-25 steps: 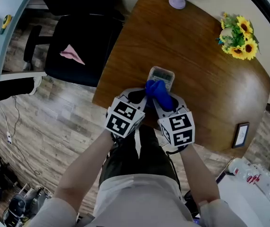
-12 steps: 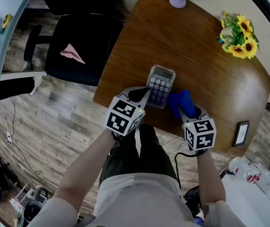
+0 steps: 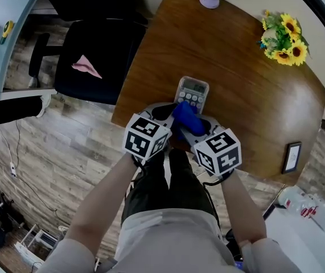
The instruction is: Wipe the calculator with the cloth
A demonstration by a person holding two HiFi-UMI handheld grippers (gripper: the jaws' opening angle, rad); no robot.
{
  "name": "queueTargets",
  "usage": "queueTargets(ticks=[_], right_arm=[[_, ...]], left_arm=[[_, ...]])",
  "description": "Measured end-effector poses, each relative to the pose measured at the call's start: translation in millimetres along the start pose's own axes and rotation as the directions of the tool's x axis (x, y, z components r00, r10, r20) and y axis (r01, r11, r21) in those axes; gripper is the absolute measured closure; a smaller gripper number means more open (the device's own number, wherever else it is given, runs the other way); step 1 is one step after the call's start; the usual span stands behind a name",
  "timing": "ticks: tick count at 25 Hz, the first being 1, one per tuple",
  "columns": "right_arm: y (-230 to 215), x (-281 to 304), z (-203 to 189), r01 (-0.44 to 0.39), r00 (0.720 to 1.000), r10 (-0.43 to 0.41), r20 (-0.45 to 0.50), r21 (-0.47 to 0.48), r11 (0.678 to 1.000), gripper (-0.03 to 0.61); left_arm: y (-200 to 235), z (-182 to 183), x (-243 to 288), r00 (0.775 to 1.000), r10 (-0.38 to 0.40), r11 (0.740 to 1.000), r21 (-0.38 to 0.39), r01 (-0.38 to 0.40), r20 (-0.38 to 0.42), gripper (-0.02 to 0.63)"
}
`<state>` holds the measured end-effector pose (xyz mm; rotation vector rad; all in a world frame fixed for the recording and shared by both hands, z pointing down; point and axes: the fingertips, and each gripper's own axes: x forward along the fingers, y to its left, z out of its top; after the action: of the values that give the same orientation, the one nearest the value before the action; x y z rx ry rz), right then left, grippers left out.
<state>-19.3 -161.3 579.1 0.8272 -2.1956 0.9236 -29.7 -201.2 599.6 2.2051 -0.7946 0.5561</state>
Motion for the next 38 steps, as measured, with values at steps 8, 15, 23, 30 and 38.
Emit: queueTargets(ticks=[8,15,23,30,38], right_arm=[[-6,-1,-10,0.01,0.999,-0.01,0.036,0.003,1.0,0.456],[-43,-32,-49,0.157,0.986,-0.158,-0.059,-0.019,0.987,0.453],[-100,-64,-26,0.278,0.959,-0.281,0.044,0.069,0.958,0.454],[-125,-40,68,0.295,0.921,-0.31,0.237,0.098,0.95,0.453],[-101,-5,49,0.27,0.947,-0.272,0.172,0.038,0.962,0.453]], left_arm=[[1,1,-1,1.0,0.003,1.0,-0.016,-0.003,0.01,0.611],[0,0,-1,1.0,0.001,1.0,-0.001,-0.001,0.006,0.611],[0,0,-1,1.0,0.005,1.0,0.012,-0.005,0.006,0.611],[0,1,-1,1.0,0.022,0.999,0.026,-0.023,0.011,0.611],[0,1,0,0.999,0.043,0.999,0.013,-0.043,0.023,0.611]])
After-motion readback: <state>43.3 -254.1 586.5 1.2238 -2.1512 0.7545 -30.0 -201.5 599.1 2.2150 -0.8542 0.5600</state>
